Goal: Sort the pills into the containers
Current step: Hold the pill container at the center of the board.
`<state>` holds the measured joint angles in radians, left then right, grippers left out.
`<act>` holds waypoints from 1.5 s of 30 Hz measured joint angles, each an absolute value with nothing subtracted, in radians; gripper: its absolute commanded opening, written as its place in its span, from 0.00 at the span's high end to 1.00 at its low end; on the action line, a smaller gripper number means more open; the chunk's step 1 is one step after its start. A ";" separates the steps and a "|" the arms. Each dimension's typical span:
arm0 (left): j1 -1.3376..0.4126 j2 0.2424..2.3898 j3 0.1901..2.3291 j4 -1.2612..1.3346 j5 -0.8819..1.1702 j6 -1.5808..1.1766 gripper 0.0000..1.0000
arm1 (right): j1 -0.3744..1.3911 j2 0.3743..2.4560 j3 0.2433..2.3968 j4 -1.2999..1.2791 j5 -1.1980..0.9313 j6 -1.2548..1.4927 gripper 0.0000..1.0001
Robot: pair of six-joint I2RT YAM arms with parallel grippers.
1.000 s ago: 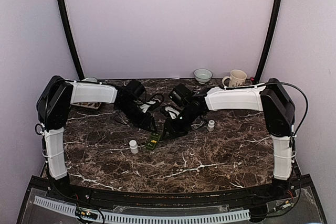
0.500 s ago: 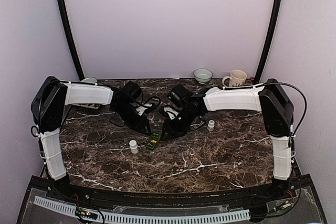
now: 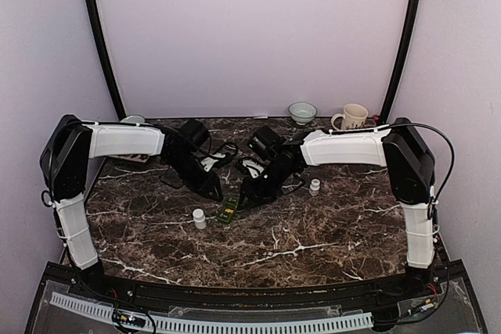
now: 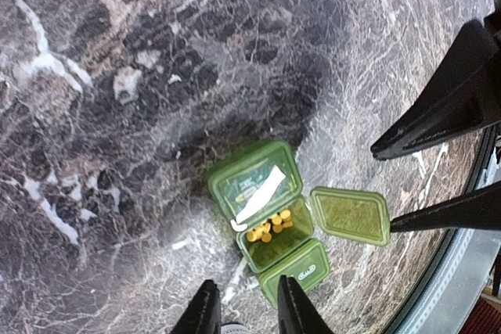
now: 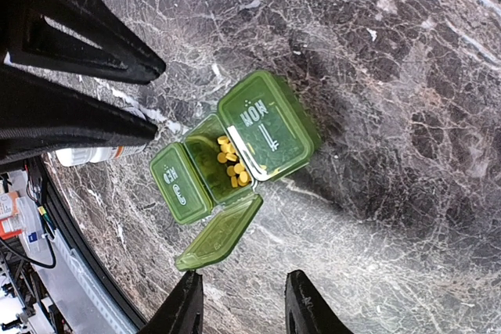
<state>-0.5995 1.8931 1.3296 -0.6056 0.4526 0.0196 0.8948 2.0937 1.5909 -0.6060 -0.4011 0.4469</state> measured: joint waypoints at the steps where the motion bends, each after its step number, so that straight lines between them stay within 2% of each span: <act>1: -0.601 1.893 1.327 -0.609 0.452 0.022 0.70 | 0.895 2.094 1.591 -0.606 -0.402 0.447 0.64; 21: -0.666 1.862 1.265 -0.647 0.421 0.041 0.70 | 0.895 2.096 1.602 -0.606 -0.398 0.448 0.64; 45: -0.672 1.814 1.156 -0.522 0.381 -0.045 0.69 | 0.895 2.135 1.644 -0.606 -0.399 0.462 0.64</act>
